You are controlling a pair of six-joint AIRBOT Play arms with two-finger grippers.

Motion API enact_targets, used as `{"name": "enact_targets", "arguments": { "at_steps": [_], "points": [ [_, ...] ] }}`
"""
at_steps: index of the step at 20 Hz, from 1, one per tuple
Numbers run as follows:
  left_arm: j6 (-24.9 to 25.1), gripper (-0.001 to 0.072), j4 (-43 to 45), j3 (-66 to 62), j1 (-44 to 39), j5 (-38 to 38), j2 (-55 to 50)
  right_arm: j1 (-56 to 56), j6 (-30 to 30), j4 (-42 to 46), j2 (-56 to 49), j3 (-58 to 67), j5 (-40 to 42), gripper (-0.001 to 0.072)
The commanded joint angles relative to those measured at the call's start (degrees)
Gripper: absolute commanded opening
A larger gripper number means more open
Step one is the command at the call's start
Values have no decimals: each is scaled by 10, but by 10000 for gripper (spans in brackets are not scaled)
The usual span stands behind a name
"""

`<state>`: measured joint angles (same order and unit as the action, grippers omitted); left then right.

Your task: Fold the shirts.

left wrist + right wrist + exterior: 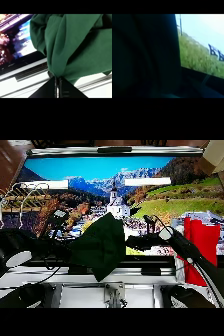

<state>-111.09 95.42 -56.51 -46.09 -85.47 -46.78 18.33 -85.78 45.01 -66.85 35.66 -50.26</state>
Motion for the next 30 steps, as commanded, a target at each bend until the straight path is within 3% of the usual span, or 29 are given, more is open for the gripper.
{"name": "enact_targets", "arguments": {
  "at_steps": [1,7,9,10,14,17,21,24,27,30],
  "points": [
    [-9,32,4,7,0,-1,4,-2,68,-118,-91,16,60,538],
    [-28,32,38,7,3,58,-2,0,68,-150,-138,28,62,529],
    [-32,32,41,7,6,62,-5,0,68,-151,-138,28,50,199],
    [-33,32,40,7,8,61,-5,0,72,-153,-137,29,46,72],
    [-34,32,72,-50,8,52,8,-16,169,-122,-84,90,-30,76],
    [-35,32,112,-216,8,40,28,-64,164,-58,42,208,-47,76],
    [-43,31,109,-465,8,40,52,-129,170,-8,233,370,29,76],
    [-43,32,95,-524,8,40,78,-136,168,-6,356,419,100,76],
    [-21,32,94,-515,8,1,91,-136,132,14,434,424,89,76],
    [1,31,110,-499,8,-40,87,-136,48,105,460,424,-3,76]
  ]
}}
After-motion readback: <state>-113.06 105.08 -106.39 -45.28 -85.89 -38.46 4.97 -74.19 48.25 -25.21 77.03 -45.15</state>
